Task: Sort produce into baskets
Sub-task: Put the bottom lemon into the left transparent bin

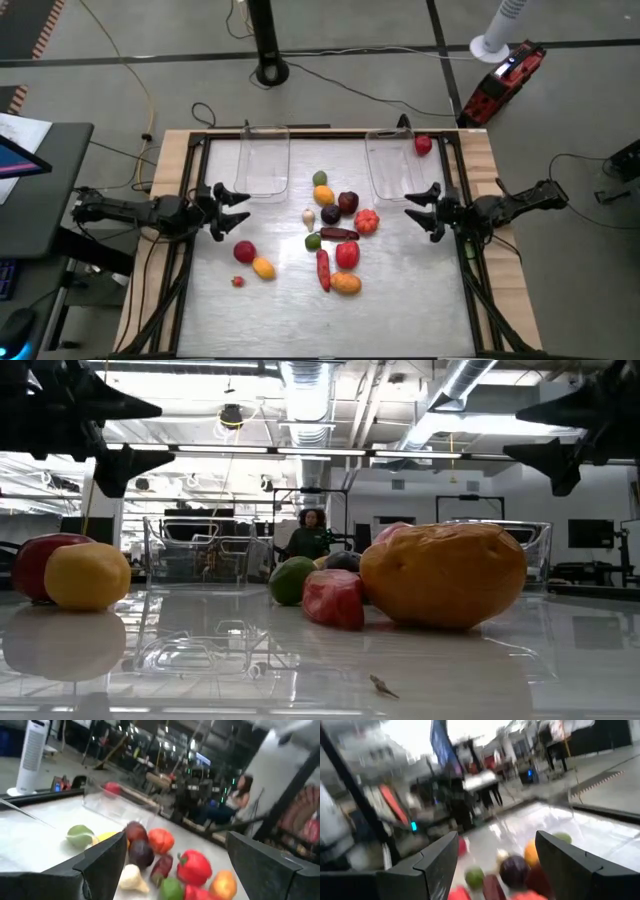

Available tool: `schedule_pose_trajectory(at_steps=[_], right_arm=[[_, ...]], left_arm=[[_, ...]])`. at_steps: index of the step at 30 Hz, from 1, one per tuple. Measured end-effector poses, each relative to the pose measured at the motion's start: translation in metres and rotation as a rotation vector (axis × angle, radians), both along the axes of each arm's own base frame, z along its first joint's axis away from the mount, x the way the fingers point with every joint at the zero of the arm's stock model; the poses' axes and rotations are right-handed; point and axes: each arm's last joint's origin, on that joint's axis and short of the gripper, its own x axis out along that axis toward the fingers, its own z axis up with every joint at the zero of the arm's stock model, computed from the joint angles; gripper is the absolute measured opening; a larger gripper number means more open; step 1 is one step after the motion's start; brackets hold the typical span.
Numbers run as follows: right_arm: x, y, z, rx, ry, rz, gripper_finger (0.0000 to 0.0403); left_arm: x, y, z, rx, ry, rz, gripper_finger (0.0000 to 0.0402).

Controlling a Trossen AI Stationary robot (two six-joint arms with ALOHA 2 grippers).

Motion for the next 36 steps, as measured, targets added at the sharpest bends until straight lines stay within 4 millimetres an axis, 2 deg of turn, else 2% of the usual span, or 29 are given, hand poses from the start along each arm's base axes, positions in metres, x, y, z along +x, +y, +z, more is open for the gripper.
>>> schedule_pose_trajectory(at_steps=[4, 8, 16, 21, 27, 30, 36], right_arm=[[-0.002, -0.002, 0.013, -0.031, 0.011, -0.004, 0.0291], [-0.002, -0.002, 0.02, -0.077, 0.082, 0.002, 0.0291], [0.001, -0.001, 0.034, -0.17, 0.201, 0.008, 0.0291], [0.008, 0.001, 0.036, -0.229, 0.264, 0.01, 0.0304], [0.014, 0.003, 0.034, -0.27, 0.32, 0.005, 0.0343], [0.015, 0.003, 0.032, -0.276, 0.34, 0.005, 0.0364], [0.016, 0.003, 0.032, -0.277, 0.343, 0.005, 0.0379]], left_arm=[[0.01, -0.004, 0.012, 0.055, 0.085, -0.088, 0.0312], [0.028, -0.012, 0.015, 0.068, 0.231, -0.254, 0.0298], [0.071, -0.044, 0.017, 0.116, 0.473, -0.474, 0.0295], [0.097, -0.072, 0.028, 0.247, 0.625, -0.482, 0.0295], [0.122, -0.104, 0.039, 0.359, 0.843, -0.463, 0.0295], [0.133, -0.116, 0.037, 0.355, 0.916, -0.486, 0.0295], [0.143, -0.129, 0.015, 0.424, 1.146, -0.507, 0.0304]])
